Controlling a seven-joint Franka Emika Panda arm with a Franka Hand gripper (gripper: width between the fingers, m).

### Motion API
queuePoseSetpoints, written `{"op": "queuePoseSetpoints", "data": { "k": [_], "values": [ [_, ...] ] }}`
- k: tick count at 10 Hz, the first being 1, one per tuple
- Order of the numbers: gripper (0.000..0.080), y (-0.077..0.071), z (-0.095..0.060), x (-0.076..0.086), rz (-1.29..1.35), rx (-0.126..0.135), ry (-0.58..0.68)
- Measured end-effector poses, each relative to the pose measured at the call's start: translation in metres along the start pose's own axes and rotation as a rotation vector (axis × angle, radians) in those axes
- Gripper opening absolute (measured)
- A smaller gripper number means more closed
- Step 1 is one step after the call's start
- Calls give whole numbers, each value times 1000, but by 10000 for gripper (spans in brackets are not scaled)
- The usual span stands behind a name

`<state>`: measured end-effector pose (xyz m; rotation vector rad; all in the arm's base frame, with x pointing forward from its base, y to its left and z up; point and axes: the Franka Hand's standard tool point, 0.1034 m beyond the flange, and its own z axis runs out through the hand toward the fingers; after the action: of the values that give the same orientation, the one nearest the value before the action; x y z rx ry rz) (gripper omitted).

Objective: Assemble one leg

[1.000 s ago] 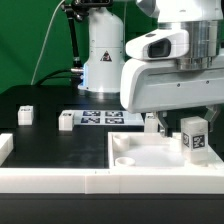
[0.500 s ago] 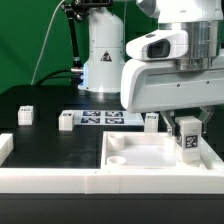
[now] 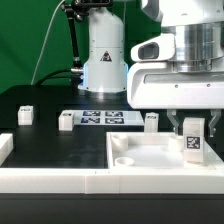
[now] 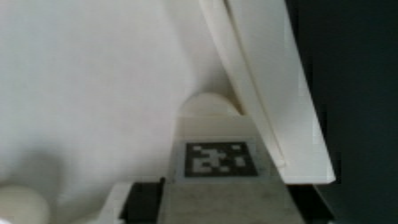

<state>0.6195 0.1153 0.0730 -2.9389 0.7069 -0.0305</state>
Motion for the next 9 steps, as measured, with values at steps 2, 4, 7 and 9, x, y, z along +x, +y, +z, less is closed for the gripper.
{"op": "queuePoseSetpoints", "data": {
  "k": [2, 4, 7, 9],
  "values": [
    [291, 0, 0, 1, 244, 24, -7],
    [291, -3, 1, -1, 549, 37, -17],
    [291, -6, 3, -2, 804, 43, -26],
    [291, -7, 2, -3, 893, 46, -30]
  ]
}}
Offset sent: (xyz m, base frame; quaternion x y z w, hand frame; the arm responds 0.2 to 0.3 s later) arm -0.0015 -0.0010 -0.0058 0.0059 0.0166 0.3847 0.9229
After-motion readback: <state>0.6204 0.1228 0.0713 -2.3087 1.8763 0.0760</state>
